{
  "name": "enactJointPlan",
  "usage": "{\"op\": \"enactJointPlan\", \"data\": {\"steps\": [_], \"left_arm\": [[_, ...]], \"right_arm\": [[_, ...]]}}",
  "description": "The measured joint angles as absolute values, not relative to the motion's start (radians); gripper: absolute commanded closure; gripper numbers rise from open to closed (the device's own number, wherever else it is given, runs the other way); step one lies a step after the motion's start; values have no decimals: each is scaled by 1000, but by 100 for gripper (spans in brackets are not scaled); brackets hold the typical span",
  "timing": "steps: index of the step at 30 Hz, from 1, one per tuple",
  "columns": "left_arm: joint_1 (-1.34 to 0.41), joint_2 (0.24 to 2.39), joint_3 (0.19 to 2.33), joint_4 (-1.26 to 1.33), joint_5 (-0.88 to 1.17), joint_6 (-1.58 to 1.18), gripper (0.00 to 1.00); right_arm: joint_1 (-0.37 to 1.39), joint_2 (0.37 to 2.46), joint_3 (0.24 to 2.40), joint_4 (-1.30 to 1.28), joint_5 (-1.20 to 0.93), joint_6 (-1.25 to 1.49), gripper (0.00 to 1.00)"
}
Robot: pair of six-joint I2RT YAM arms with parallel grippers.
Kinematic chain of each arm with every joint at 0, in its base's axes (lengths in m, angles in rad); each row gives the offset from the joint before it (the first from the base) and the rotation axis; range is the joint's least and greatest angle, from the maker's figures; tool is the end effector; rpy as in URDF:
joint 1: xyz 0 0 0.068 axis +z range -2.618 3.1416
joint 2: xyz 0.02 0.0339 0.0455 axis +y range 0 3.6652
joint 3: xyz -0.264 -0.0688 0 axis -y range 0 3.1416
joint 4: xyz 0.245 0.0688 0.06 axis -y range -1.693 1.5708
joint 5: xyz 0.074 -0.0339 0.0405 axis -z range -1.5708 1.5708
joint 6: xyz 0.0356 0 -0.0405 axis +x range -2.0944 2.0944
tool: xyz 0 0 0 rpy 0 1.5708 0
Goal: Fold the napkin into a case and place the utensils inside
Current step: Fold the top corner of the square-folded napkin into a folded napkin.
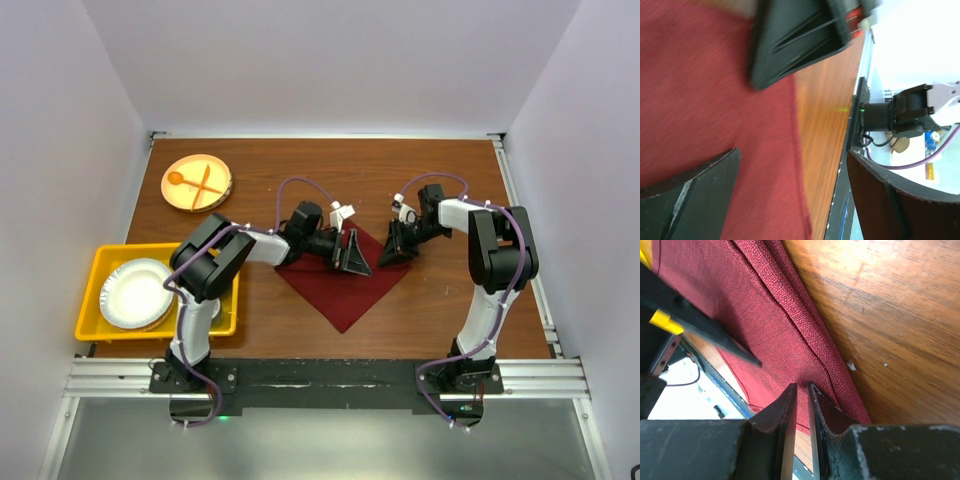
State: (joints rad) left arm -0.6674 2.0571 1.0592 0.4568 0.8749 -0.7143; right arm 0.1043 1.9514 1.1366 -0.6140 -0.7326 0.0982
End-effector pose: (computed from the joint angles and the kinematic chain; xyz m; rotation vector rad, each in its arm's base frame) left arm 0.3048 -0.2750 0.1237 0.5589 2.3325 -1.6716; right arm 0.3397 0.0595 0.1221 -0.0871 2.8713 1.1166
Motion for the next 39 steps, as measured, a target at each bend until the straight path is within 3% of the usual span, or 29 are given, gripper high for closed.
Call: {"op": "enactJointPlan", "data": {"steps": [11, 19, 22, 25, 26, 32, 35, 39], "left_arm": [[-607, 2046, 1022, 453, 920, -688, 4], [-554, 1875, 1048, 134, 881, -385, 10], [-503, 1824, 1073, 21, 852, -270, 17], [-463, 1787, 1076, -68, 810, -156, 32], [-456, 1777, 1077, -99, 795, -110, 42], [-453, 1765, 1099, -221, 734, 80, 72], [-453, 1786, 1142, -255, 719, 141, 78], [-453, 1839, 1208, -271, 713, 189, 78]], "right_arm": [[104, 1952, 1137, -615, -731, 95, 80], [104, 1897, 1059, -601, -736, 78, 78], [104, 1880, 1031, -619, -750, 66, 74], [104, 1878, 1038, -642, -764, 45, 68], [104, 1878, 1048, -656, -775, 30, 67], [105, 1869, 1203, -707, -823, -19, 67], [109, 1865, 1299, -683, -802, -26, 67], [128, 1874, 1370, -648, -759, -38, 66]]}}
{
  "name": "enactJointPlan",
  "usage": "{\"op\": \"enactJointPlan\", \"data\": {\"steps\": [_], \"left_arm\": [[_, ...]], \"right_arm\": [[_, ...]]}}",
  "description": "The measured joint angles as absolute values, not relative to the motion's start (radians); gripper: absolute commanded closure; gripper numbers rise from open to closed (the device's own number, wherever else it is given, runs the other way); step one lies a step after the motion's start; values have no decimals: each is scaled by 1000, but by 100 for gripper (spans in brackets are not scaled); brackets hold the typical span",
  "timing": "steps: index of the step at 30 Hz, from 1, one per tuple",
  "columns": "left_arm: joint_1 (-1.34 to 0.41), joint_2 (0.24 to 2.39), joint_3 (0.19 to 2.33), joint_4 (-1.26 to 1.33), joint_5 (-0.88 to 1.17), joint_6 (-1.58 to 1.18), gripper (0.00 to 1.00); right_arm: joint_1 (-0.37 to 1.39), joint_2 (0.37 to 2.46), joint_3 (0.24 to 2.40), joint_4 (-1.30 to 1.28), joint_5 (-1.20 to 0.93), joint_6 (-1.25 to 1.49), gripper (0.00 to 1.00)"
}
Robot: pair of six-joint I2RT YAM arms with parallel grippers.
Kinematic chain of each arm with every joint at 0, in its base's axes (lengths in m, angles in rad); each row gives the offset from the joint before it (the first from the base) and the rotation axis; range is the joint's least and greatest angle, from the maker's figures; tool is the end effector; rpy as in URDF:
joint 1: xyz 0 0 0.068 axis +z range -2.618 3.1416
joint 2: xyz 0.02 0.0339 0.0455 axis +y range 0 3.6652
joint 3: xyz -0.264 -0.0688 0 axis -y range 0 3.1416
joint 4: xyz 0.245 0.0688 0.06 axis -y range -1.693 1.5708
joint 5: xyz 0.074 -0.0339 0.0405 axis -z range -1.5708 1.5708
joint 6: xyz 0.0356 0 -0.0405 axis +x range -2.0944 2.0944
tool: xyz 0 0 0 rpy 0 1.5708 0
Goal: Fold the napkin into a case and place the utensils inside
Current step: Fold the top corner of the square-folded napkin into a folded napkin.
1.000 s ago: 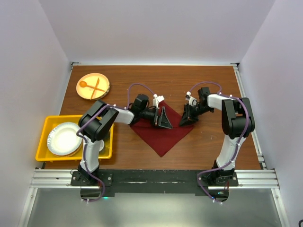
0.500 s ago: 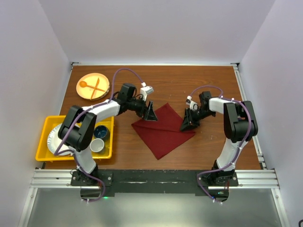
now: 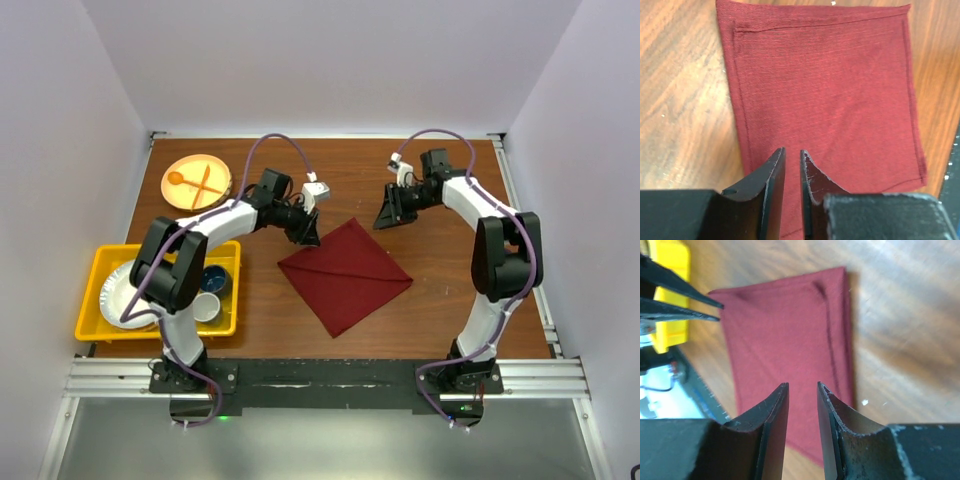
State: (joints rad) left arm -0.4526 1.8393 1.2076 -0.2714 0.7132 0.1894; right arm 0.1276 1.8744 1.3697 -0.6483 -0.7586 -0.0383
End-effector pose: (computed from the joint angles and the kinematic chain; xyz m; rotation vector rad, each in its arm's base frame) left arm 0.3367 -0.1896 0.1925 1.0501 2.1766 -0.9942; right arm 0.3767 0.0730 0.2082 -0.4299 2.5462 1.0490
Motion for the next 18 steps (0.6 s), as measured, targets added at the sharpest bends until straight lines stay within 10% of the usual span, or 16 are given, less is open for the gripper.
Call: {"op": "enactJointPlan", "data": {"steps": [18], "left_arm": [[-453, 2045, 1419, -301, 676, 246, 52]], "right_arm": [[234, 1924, 1195, -566, -647, -94, 70]]}}
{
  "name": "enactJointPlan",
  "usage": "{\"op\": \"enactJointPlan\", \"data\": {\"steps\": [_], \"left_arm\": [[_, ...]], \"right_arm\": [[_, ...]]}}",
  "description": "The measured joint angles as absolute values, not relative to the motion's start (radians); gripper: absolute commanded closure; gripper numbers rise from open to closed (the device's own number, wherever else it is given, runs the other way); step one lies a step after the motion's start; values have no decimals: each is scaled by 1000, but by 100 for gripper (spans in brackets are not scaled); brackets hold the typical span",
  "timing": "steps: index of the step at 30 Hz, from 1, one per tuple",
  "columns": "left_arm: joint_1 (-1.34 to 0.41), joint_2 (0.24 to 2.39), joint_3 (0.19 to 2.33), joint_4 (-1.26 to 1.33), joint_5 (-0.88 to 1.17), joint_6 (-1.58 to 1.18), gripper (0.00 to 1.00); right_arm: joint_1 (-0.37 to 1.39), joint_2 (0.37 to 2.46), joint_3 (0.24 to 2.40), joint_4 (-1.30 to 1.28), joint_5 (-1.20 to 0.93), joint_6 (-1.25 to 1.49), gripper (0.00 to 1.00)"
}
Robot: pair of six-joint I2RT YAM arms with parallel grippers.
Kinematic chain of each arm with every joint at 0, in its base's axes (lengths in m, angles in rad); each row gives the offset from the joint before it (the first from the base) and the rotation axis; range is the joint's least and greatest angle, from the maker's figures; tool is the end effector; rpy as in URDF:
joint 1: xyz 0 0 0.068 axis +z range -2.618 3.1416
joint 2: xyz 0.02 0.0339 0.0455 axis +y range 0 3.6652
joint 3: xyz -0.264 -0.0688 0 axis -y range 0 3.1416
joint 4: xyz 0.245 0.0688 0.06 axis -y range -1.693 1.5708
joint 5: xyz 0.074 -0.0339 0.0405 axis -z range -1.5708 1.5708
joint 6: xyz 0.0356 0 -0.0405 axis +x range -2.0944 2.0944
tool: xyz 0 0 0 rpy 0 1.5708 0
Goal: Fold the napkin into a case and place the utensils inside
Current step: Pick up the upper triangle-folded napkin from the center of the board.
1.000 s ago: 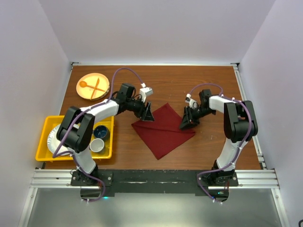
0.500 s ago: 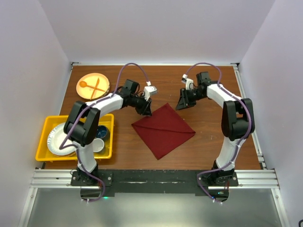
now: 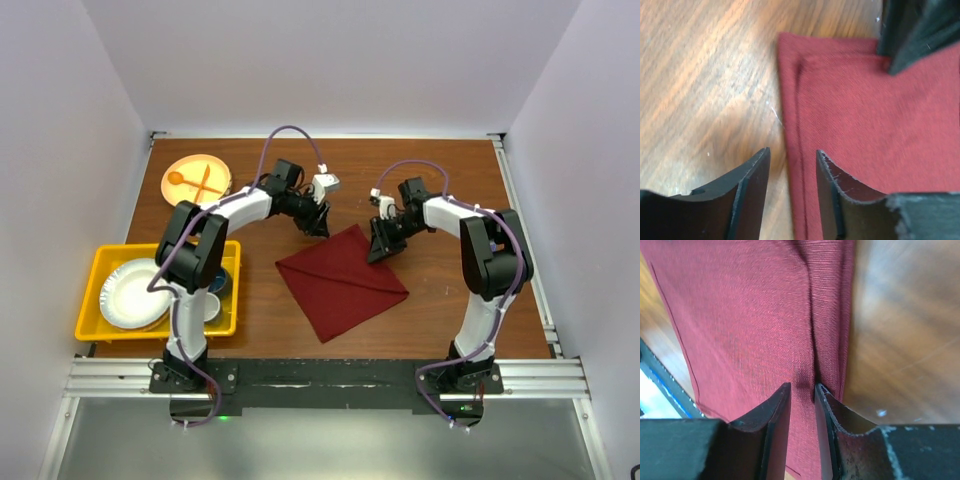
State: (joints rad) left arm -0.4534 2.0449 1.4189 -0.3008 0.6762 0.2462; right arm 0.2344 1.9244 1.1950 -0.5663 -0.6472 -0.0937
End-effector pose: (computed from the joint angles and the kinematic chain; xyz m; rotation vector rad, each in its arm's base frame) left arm 0.3816 -0.2107 0.1721 1.0954 2.1749 -0.9292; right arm 0.3470 0.1049 0.1441 -0.5780 2.7060 0.9516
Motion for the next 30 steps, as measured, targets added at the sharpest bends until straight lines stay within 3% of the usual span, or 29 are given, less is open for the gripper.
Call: {"op": "enactJointPlan", "data": {"steps": [11, 19, 22, 26, 30], "left_arm": [[-479, 2140, 1485, -261, 820, 237, 52], [-493, 2201, 1485, -179, 880, 157, 56], [-493, 2215, 1485, -151, 888, 128, 57], [-493, 2225, 1486, -120, 897, 104, 66], [-493, 2233, 1486, -99, 912, 89, 61]], "right_arm": [[254, 1874, 1133, -610, -703, -41, 51], [204, 1884, 1279, -645, -721, -45, 47], [190, 1914, 1336, -640, -720, -45, 42], [183, 1979, 1382, -627, -717, -48, 32], [183, 2063, 1426, -625, -717, -60, 26]]}}
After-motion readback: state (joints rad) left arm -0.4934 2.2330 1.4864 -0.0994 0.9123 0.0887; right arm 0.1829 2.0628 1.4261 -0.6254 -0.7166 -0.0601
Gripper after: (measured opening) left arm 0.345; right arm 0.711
